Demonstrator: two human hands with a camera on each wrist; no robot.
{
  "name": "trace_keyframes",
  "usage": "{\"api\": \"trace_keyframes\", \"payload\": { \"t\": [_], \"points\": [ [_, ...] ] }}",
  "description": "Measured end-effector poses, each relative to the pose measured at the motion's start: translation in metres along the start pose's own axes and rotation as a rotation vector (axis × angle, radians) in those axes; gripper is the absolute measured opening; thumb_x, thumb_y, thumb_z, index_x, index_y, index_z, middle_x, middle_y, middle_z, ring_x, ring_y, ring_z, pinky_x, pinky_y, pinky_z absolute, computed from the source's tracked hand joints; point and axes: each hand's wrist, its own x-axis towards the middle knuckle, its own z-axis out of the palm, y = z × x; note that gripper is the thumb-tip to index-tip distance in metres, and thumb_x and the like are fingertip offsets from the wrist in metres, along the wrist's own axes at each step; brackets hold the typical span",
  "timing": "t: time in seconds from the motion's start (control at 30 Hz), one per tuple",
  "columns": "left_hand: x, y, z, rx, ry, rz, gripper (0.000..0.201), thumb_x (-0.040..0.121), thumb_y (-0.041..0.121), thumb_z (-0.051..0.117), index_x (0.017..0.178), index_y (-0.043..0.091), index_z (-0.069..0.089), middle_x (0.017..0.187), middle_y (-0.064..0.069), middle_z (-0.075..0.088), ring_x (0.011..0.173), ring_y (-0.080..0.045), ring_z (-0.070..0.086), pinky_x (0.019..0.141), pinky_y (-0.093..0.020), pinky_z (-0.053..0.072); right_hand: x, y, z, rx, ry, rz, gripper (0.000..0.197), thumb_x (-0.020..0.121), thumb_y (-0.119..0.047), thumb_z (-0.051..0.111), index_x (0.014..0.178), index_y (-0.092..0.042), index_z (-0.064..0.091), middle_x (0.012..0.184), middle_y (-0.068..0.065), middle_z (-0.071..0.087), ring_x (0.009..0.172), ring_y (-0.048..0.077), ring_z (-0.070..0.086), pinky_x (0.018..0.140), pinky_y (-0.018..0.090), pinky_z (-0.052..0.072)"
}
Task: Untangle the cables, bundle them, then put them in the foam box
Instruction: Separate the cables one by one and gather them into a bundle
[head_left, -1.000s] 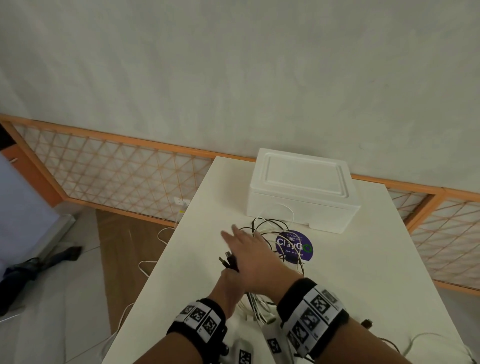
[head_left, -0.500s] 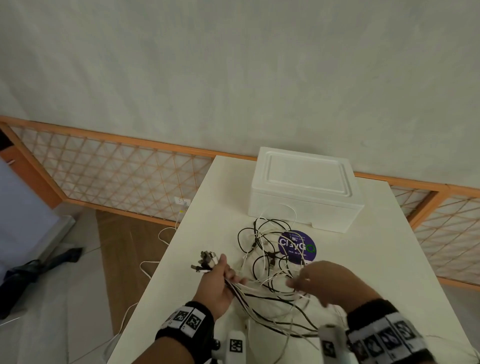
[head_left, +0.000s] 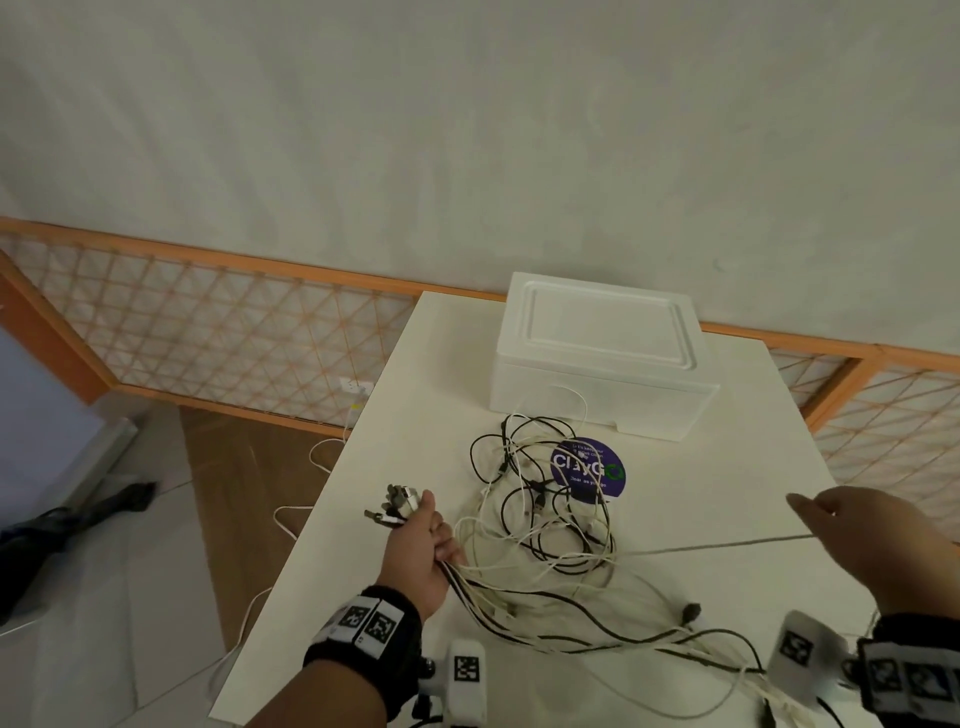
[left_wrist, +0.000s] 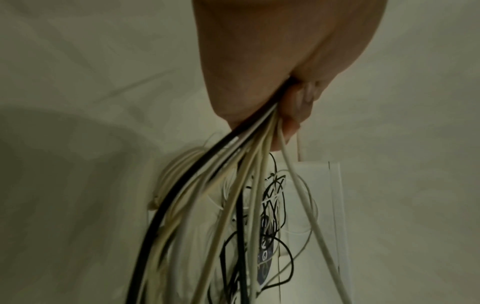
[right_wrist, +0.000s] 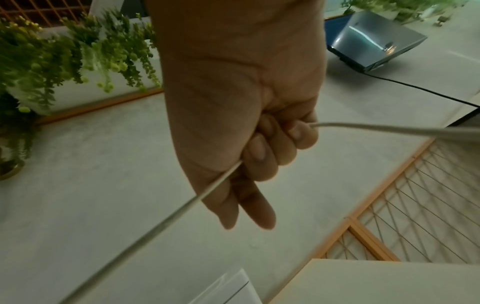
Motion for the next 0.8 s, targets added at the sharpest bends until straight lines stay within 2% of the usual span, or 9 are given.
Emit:
{"api": "trace_keyframes", "payload": {
  "t": [0.07, 0.13, 0.33, 0.4, 0.5, 0.57, 0.63, 0.67, 0.8],
  "points": [
    [-0.003, 0.004, 0.001, 0.020, -0.016, 0.007, 0.048, 0.097, 0.037, 0.050, 0.056, 0.017, 0.034, 0.044, 0.005, 0.026, 0.035, -0.009, 0.022, 0.048, -0.025, 0.024, -0.002, 0.003, 0.000, 0.045, 0.150, -0.022, 0.046, 0.091, -0.050, 0.048, 0.051, -0.027, 0.047, 0.051, -0.002, 0.049, 0.055, 0.026, 0.051, 0.055, 0.031, 0.040],
    [-0.004, 0.007, -0.001, 0.033, -0.021, 0.020, 0.048, 0.098, 0.036, 0.049, 0.056, 0.017, 0.034, 0.044, 0.004, 0.026, 0.034, -0.010, 0.022, 0.042, -0.023, 0.027, -0.004, 0.007, -0.005, 0.059, 0.293, -0.047, 0.055, 0.086, -0.068, 0.031, 0.049, -0.028, 0.043, 0.047, -0.005, 0.048, 0.048, 0.025, 0.051, 0.052, 0.033, 0.046],
    [0.002, 0.013, -0.027, 0.037, 0.063, 0.053, 0.046, 0.099, 0.037, 0.047, 0.059, 0.018, 0.032, 0.043, 0.005, 0.025, 0.032, -0.010, 0.023, 0.037, -0.021, 0.028, -0.012, 0.022, -0.018, 0.091, 0.354, -0.009, 0.065, 0.081, -0.080, 0.018, 0.056, -0.028, 0.050, 0.047, -0.005, 0.052, 0.048, 0.023, 0.053, 0.054, 0.037, 0.050],
    [0.003, 0.014, -0.032, 0.026, 0.074, 0.053, 0.046, 0.099, 0.037, 0.046, 0.060, 0.019, 0.032, 0.043, 0.005, 0.025, 0.032, -0.010, 0.023, 0.039, -0.021, 0.026, -0.015, 0.019, -0.010, 0.060, 0.259, 0.025, 0.063, 0.084, -0.076, 0.020, 0.065, -0.028, 0.056, 0.059, -0.002, 0.060, 0.059, 0.024, 0.058, 0.062, 0.035, 0.050],
    [-0.001, 0.009, -0.026, 0.049, 0.039, 0.040, 0.047, 0.099, 0.038, 0.047, 0.059, 0.018, 0.032, 0.044, 0.005, 0.025, 0.033, -0.010, 0.023, 0.042, -0.023, 0.025, -0.024, 0.000, 0.013, -0.065, -0.001, 0.040, 0.029, 0.090, -0.047, 0.049, 0.099, -0.027, 0.068, 0.104, 0.004, 0.069, 0.097, 0.026, 0.062, 0.084, 0.037, 0.046],
    [-0.008, 0.005, -0.015, 0.059, 0.002, 0.041, 0.048, 0.098, 0.038, 0.049, 0.058, 0.018, 0.032, 0.044, 0.004, 0.025, 0.035, -0.010, 0.024, 0.043, -0.024, 0.026, -0.032, -0.025, 0.035, 0.035, 0.022, -0.040, 0.024, 0.085, -0.027, 0.063, 0.107, -0.018, 0.070, 0.120, 0.006, 0.065, 0.111, 0.026, 0.059, 0.096, 0.038, 0.044],
    [-0.016, 0.000, -0.003, 0.058, -0.058, 0.030, 0.049, 0.097, 0.037, 0.051, 0.056, 0.017, 0.032, 0.044, 0.003, 0.025, 0.036, -0.011, 0.025, 0.046, -0.026, 0.027, -0.048, -0.069, 0.048, 0.190, 0.025, -0.159, 0.030, 0.085, -0.025, 0.067, 0.113, -0.015, 0.068, 0.124, 0.006, 0.062, 0.114, 0.024, 0.058, 0.099, 0.034, 0.040],
    [-0.021, -0.002, 0.003, 0.061, -0.095, 0.020, 0.050, 0.096, 0.036, 0.052, 0.054, 0.017, 0.032, 0.044, 0.002, 0.025, 0.036, -0.012, 0.026, 0.048, -0.027, 0.027, -0.059, -0.096, 0.050, 0.257, -0.059, -0.231, 0.037, 0.085, -0.031, 0.067, 0.120, -0.017, 0.064, 0.126, 0.002, 0.060, 0.117, 0.020, 0.056, 0.101, 0.032, 0.038],
    [-0.041, -0.013, 0.028, 0.117, -0.242, -0.018, 0.055, 0.095, 0.038, 0.051, 0.049, 0.016, 0.032, 0.046, 0.000, 0.027, 0.040, -0.015, 0.029, 0.053, -0.030, 0.031, -0.106, -0.185, 0.047, 0.421, -0.650, -0.496, 0.085, 0.070, -0.053, 0.074, 0.141, -0.025, 0.036, 0.126, -0.009, 0.053, 0.118, 0.008, 0.050, 0.101, 0.025, 0.038]
  ]
}}
